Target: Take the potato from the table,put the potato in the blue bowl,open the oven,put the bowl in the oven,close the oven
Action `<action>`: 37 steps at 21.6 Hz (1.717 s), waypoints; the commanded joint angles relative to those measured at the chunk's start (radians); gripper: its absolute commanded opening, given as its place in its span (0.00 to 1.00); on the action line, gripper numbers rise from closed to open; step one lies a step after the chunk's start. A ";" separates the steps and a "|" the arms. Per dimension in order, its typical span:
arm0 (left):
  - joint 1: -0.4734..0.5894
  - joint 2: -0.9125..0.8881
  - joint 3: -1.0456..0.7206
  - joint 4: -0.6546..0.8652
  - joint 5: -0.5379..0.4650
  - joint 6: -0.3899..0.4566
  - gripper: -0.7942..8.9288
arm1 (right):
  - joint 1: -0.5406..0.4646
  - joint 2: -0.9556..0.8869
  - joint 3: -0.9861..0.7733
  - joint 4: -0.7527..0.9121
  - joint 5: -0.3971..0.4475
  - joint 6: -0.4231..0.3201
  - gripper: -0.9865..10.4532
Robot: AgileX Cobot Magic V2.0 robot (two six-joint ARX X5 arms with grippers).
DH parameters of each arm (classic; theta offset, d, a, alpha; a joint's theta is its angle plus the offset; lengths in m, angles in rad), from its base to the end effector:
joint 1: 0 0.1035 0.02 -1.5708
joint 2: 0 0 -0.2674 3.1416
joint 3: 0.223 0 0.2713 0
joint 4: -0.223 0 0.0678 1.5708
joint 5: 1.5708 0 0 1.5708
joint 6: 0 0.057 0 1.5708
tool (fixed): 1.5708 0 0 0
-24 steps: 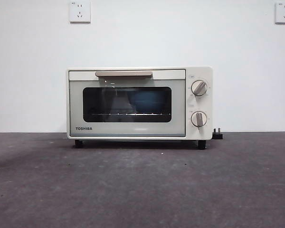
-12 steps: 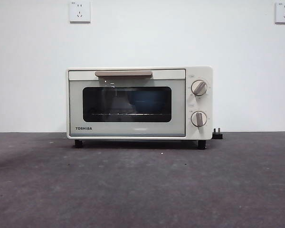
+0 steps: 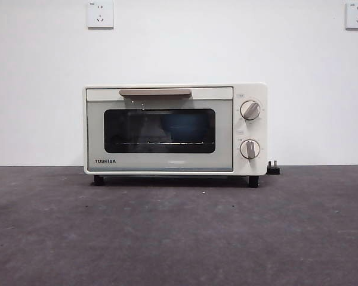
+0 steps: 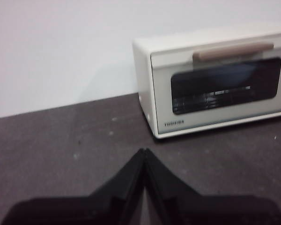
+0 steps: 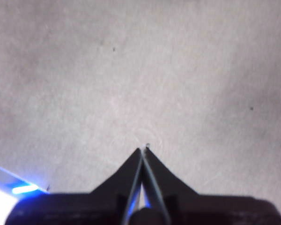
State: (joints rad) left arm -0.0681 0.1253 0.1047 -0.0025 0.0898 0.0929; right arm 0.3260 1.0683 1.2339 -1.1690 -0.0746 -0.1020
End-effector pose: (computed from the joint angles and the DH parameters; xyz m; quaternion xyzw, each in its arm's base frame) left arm 0.1443 -0.0150 0.1886 0.0462 0.0079 -0.0793 0.9957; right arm 0.1969 0.0710 0.3355 -0.1040 0.4676 0.1985 0.8550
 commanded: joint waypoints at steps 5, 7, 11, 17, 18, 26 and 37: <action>0.047 -0.121 -0.097 -0.077 -0.068 -0.063 0.08 | 0.000 0.002 -0.010 0.093 0.003 -0.006 0.09; 0.070 -0.121 -0.097 -0.136 -0.068 -0.066 0.08 | 0.000 0.002 -0.010 0.129 0.004 -0.006 0.09; 0.077 -0.121 -0.097 -0.171 -0.063 -0.077 0.08 | 0.000 0.002 -0.010 0.177 0.004 -0.006 0.09; 0.077 -0.115 -0.097 -0.163 -0.064 -0.083 0.08 | 0.000 0.002 -0.010 0.187 0.004 -0.006 0.09; 0.077 -0.112 -0.097 -0.163 -0.064 -0.083 0.08 | 0.000 0.002 -0.010 0.187 0.004 -0.006 0.09; 0.077 -0.101 -0.097 -0.163 -0.064 -0.083 0.08 | -0.018 -0.064 -0.011 0.184 0.058 -0.098 0.09; 0.077 -0.092 -0.097 -0.162 -0.064 -0.083 0.08 | -0.398 -0.650 -0.749 1.160 -0.111 0.022 0.09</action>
State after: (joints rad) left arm 0.0048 0.0326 0.0177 -0.1745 0.0216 0.0147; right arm -0.0704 0.4438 0.5442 -0.0547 -0.1825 -0.1204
